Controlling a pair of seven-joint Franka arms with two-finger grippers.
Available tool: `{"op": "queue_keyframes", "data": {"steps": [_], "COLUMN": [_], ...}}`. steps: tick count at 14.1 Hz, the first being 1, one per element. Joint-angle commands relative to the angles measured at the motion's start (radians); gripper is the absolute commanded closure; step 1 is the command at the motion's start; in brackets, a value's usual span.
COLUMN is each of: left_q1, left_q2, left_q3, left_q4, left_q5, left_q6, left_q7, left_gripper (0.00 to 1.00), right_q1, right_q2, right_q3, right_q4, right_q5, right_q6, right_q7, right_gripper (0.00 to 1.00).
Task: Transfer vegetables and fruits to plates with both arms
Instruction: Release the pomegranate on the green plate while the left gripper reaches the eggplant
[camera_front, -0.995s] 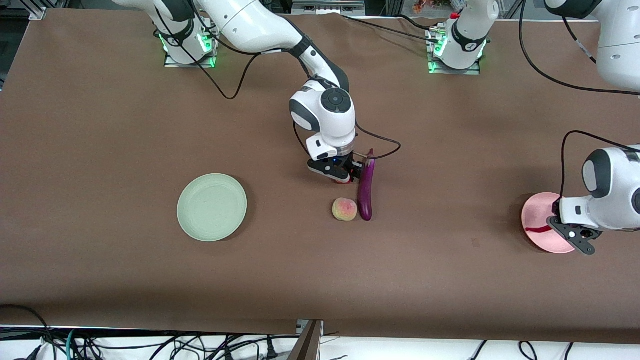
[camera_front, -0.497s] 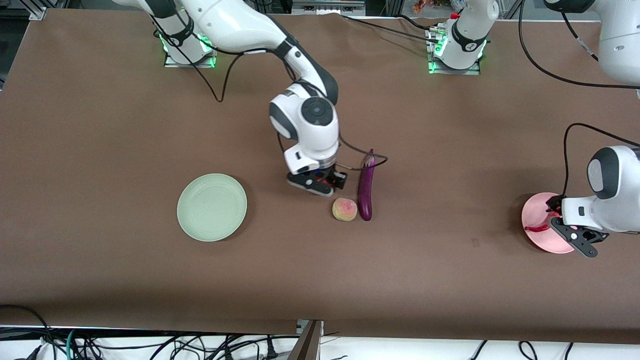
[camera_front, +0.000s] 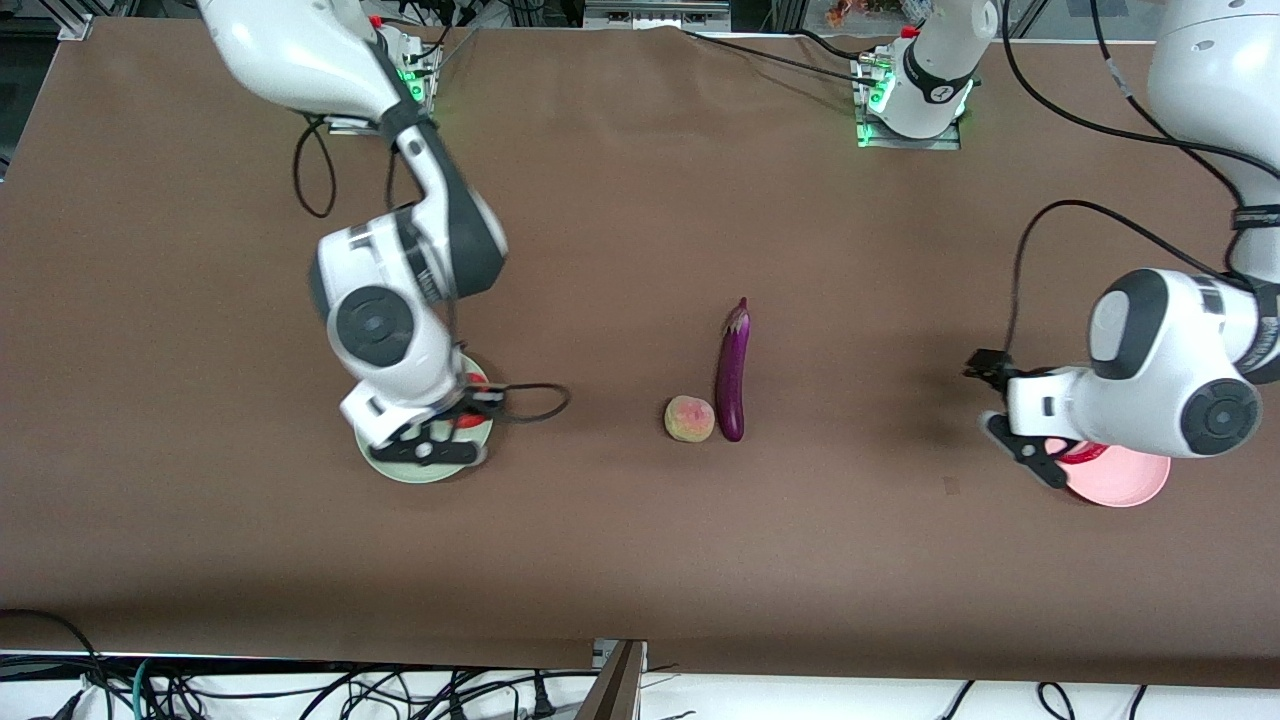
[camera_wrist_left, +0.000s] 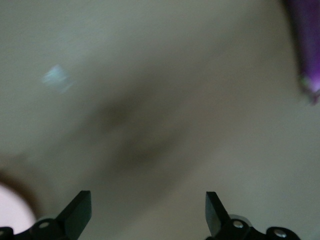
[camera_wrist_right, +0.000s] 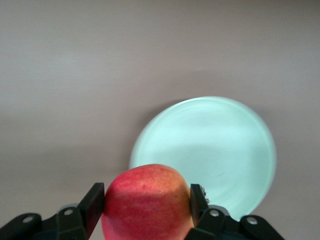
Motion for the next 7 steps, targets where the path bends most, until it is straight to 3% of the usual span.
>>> {"op": "queue_keyframes", "data": {"steps": [1, 3, 5, 7], "left_q1": [-0.128, -0.26, -0.348, -0.423], "left_q2": [0.017, 0.04, 0.088, 0.109], "left_q3": [-0.005, -0.004, -0.005, 0.004], "left_q4": [0.002, -0.01, -0.012, -0.016], "left_q5": [-0.063, -0.063, -0.062, -0.054], "left_q6": [0.01, 0.108, 0.182, 0.276], "left_q7": [-0.235, -0.51, -0.697, -0.828], "left_gripper": [0.0, 0.0, 0.0, 0.0], "right_q1": [-0.032, -0.038, -0.063, -0.06], "right_q2": [-0.024, -0.035, -0.026, -0.047], "right_q3": [-0.001, -0.009, -0.009, 0.002], "right_q4": [-0.136, -0.207, -0.211, -0.196], "right_q5": [0.023, 0.023, 0.026, 0.027], "right_q6": [0.108, 0.2, 0.223, 0.202], "right_q7": [-0.077, -0.078, -0.078, -0.072], "right_gripper": [0.54, 0.33, 0.05, 0.01]}}
